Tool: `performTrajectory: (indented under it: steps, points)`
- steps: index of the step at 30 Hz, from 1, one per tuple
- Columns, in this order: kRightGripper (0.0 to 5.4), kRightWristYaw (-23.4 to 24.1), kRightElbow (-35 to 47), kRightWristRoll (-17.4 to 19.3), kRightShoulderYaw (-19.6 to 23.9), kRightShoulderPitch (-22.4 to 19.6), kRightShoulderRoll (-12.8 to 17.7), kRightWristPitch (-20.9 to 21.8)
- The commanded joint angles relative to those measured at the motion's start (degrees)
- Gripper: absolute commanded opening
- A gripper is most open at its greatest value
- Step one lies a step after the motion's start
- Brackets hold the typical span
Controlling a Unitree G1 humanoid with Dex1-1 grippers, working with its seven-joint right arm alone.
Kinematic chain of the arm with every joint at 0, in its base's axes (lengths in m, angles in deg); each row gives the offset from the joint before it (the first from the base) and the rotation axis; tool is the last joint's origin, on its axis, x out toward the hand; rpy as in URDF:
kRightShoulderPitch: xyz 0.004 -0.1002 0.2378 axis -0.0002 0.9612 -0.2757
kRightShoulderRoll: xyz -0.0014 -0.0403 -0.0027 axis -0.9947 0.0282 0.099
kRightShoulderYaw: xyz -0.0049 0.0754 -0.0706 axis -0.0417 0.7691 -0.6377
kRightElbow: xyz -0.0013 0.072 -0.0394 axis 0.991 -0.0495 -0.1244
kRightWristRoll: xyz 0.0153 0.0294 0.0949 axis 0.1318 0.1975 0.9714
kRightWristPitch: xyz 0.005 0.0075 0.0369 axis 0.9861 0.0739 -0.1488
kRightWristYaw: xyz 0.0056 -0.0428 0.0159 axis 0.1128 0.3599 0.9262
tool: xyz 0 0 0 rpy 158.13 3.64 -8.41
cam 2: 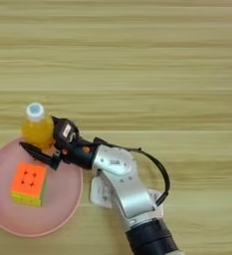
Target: Move the objects on the table
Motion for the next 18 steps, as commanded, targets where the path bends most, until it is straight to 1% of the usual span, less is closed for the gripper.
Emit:
performTrajectory:
  steps: [1,6,10,13,18]
  points:
    - [3.42,3.2,3.7,3.8,4.9,-7.6,-0.6,-0.4]
    - [3.42,6.1,1.1,5.4,9.8,-11.9,-0.4,-0.8]
    - [3.42,8.2,-2.1,4.9,12.5,-14.3,0.2,0.4]
    - [3.42,10.1,-5.8,3.0,14.1,-16.0,1.0,2.3]
    - [3.42,14.1,-13.6,-1.0,15.6,-18.3,2.0,6.2]
